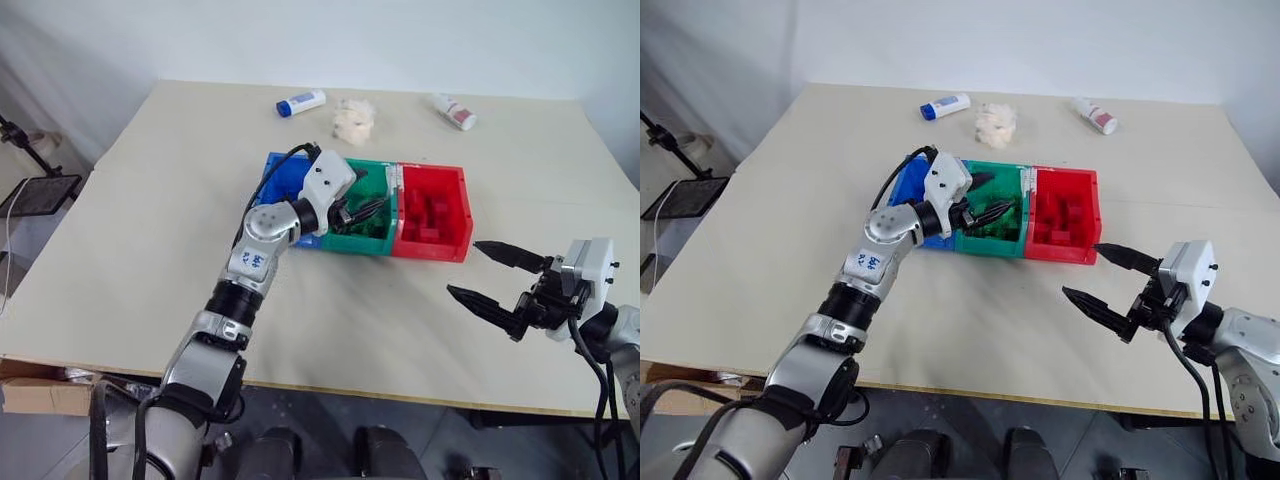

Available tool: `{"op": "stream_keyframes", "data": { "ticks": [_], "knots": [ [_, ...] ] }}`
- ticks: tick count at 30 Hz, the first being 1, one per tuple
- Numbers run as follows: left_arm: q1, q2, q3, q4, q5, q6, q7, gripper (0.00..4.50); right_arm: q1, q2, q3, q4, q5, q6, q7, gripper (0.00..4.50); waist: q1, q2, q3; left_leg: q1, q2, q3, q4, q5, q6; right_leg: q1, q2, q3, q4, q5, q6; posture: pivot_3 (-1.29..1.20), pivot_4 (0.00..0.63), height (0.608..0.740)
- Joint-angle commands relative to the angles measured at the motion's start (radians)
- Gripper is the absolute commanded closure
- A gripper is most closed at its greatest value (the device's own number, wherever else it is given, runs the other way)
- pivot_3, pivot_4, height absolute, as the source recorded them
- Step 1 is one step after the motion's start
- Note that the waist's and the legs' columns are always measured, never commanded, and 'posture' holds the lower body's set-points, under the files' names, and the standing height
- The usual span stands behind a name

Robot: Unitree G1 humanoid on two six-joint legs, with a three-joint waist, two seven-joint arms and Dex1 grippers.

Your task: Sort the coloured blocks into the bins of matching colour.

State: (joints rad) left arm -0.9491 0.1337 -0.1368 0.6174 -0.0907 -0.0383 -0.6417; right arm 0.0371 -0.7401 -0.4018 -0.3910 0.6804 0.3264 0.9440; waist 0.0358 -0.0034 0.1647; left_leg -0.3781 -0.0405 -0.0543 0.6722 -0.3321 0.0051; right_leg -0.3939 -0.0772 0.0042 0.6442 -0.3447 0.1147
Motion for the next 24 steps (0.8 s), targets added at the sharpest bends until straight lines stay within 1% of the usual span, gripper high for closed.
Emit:
{"op": "stream_keyframes", "data": {
  "ticks": [1, 3, 5, 8, 12, 14, 16, 20, 24],
  "knots": [
    [-0.025, 0.018, 0.024, 0.021, -0.008, -0.033, -0.035, 0.01, 0.007, 0.001, -0.041, -0.030, 0.008, -0.027, -0.004, 0.00, -0.004, -0.001, 0.000, 0.000, 0.000, 0.000, 0.000, 0.000, 0.000, 0.000, 0.000, 0.000, 0.000, 0.000, 0.000, 0.00, 0.150, 0.740],
    [0.000, 0.057, 0.038, -0.035, -0.068, 0.015, -0.144, 0.01, 0.011, -0.009, -0.042, -0.023, 0.010, -0.026, 0.008, 0.00, -0.008, -0.002, 0.001, 0.000, 0.000, 0.000, 0.000, 0.000, 0.000, 0.000, 0.000, 0.000, 0.000, 0.000, 0.000, 0.00, 0.150, 0.740],
    [0.055, 0.113, 0.056, -0.135, -0.142, 0.093, -0.256, 0.01, 0.009, -0.028, -0.046, -0.004, 0.008, -0.026, 0.033, 0.00, -0.016, -0.002, 0.001, 0.000, 0.001, 0.000, 0.000, 0.000, 0.000, 0.000, 0.000, 0.001, 0.001, 0.000, 0.000, 0.00, 0.150, 0.740],
    [0.158, 0.228, 0.081, -0.272, -0.208, 0.198, -0.367, 0.01, -0.005, -0.070, -0.051, 0.047, -0.002, -0.029, 0.084, 0.00, -0.025, -0.001, 0.002, 0.001, 0.002, 0.000, 0.000, 0.000, -0.001, 0.000, 0.000, 0.002, 0.001, 0.000, 0.000, 0.00, 0.150, 0.740],
    [0.276, 0.382, 0.131, -0.415, -0.292, 0.365, -0.452, 0.01, -0.034, -0.144, -0.058, 0.148, -0.027, -0.046, 0.168, 0.00, -0.030, -0.001, 0.002, 0.001, 0.002, 0.000, 0.001, 0.001, -0.001, 0.000, 0.000, 0.003, -0.001, 0.000, 0.000, 0.00, 0.150, 0.740],
    [0.330, 0.433, 0.174, -0.453, -0.318, 0.358, -0.474, 0.01, -0.045, -0.181, -0.064, 0.216, -0.045, -0.062, 0.216, 0.00, -0.029, -0.001, 0.002, 0.001, 0.002, 0.000, 0.001, 0.001, -0.001, 0.001, -0.001, 0.003, -0.001, 0.000, 0.000, 0.00, 0.150, 0.740],
    [0.350, 0.477, 0.204, -0.441, -0.330, 0.368, -0.494, 0.01, -0.049, -0.214, -0.069, 0.287, -0.067, -0.086, 0.267, 0.00, -0.021, -0.001, 0.002, 0.001, 0.002, -0.001, 0.002, 0.000, 0.000, 0.001, -0.001, 0.003, -0.002, 0.000, 0.000, 0.00, 0.150, 0.740],
    [0.336, 0.539, 0.262, -0.294, -0.312, 0.266, -0.535, 0.01, -0.067, -0.258, -0.087, 0.444, -0.094, -0.151, 0.364, 0.00, -0.013, 0.000, 0.002, 0.001, 0.001, -0.001, 0.001, 0.000, 0.000, 0.002, -0.002, 0.002, -0.003, 0.000, 0.000, 0.00, 0.150, 0.740],
    [0.320, 0.562, 0.279, -0.215, -0.326, 0.242, -0.594, 0.01, -0.094, -0.281, -0.092, 0.541, -0.095, -0.202, 0.450, 0.00, -0.014, 0.000, 0.003, 0.001, 0.001, -0.001, 0.001, 0.000, 0.000, 0.001, -0.002, 0.002, -0.003, 0.000, 0.000, 0.00, 0.150, 0.740]
  ]
}}
